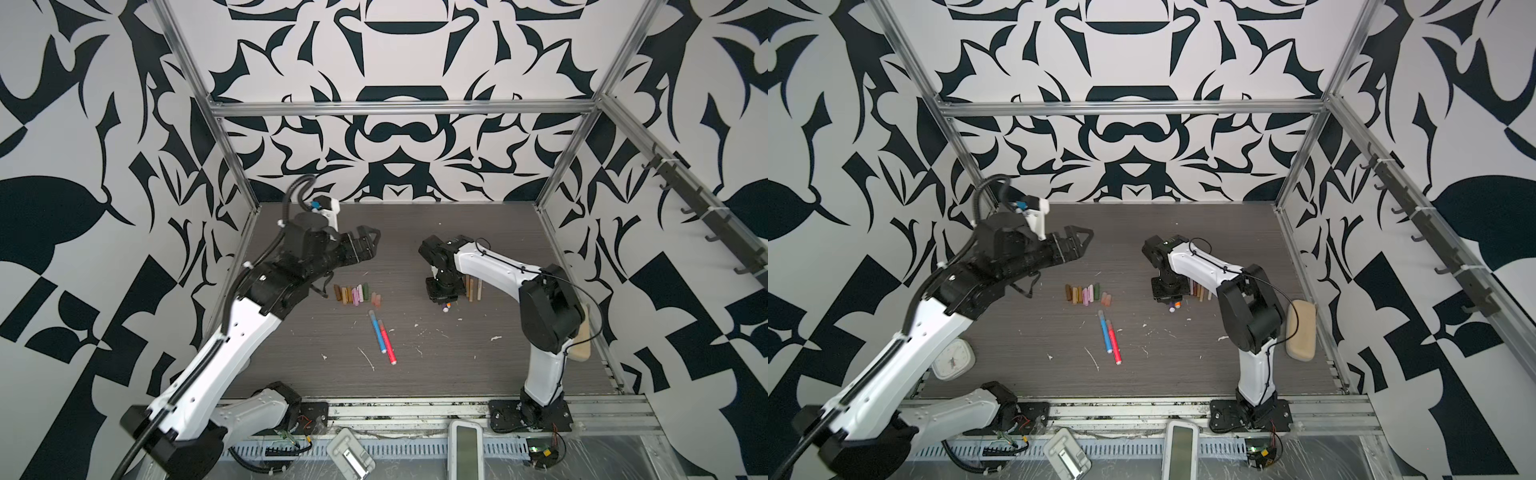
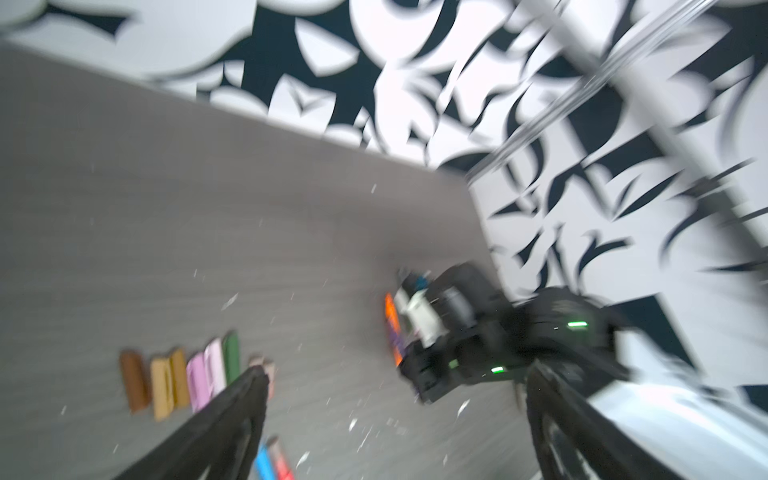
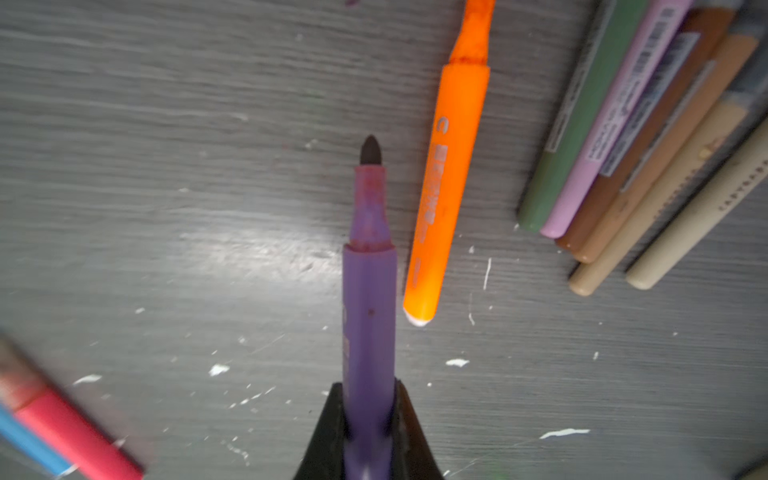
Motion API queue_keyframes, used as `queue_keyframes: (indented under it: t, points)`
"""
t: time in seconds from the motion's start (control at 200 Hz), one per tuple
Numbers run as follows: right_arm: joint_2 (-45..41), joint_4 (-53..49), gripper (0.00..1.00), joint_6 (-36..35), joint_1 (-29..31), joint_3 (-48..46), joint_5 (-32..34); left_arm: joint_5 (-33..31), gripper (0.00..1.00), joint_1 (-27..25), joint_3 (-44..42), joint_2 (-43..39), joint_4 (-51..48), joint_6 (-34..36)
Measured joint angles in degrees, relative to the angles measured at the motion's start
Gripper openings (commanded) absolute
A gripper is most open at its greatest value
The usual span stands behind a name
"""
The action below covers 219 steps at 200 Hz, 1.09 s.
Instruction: Open the pen caps
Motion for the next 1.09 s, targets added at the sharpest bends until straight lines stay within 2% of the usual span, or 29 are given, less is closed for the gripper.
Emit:
queue_keyframes:
  t: [0.14,0.28,0.4,0.44,0.495,0.67,0.925,1.02,1.095]
  points:
    - [3.9,-1.9,0.03,-0.1,0.0,3.8,1.8,0.3,0.99,3.1,-0.4,-2.0,3.3,-0.4]
    - [5.8,-3.2,0.09,0.2,0.0,6.7,3.8,2.7,0.99,5.9,-0.4,1.1,2.8,-0.9]
    - [6.9,-4.3,0.19,0.8,0.0,8.0,5.9,6.9,0.99,10.5,-0.9,3.0,2.2,-2.6]
    - [7.1,-4.5,0.27,1.0,0.0,8.0,6.4,8.4,0.99,12.2,-1.1,3.1,2.2,-3.5]
    - [7.4,-4.9,0.33,1.2,0.0,8.0,6.9,10.6,1.0,14.2,-1.2,3.1,2.3,-4.5]
    - [7.8,-5.0,0.33,1.2,0.0,8.0,7.5,15.3,0.92,16.2,-1.2,3.7,2.8,-6.4]
    - [6.3,-4.3,0.3,1.0,0.3,7.3,6.9,19.8,0.94,16.2,-1.2,6.2,2.9,-8.6]
    - [3.4,-1.9,0.27,0.5,0.8,5.3,2.7,21.0,0.92,16.2,-1.2,6.9,3.0,-10.1]
    - [1.1,1.6,0.25,0.4,1.6,3.2,-3.6,21.9,0.88,16.2,-1.2,7.3,3.1,-11.3]
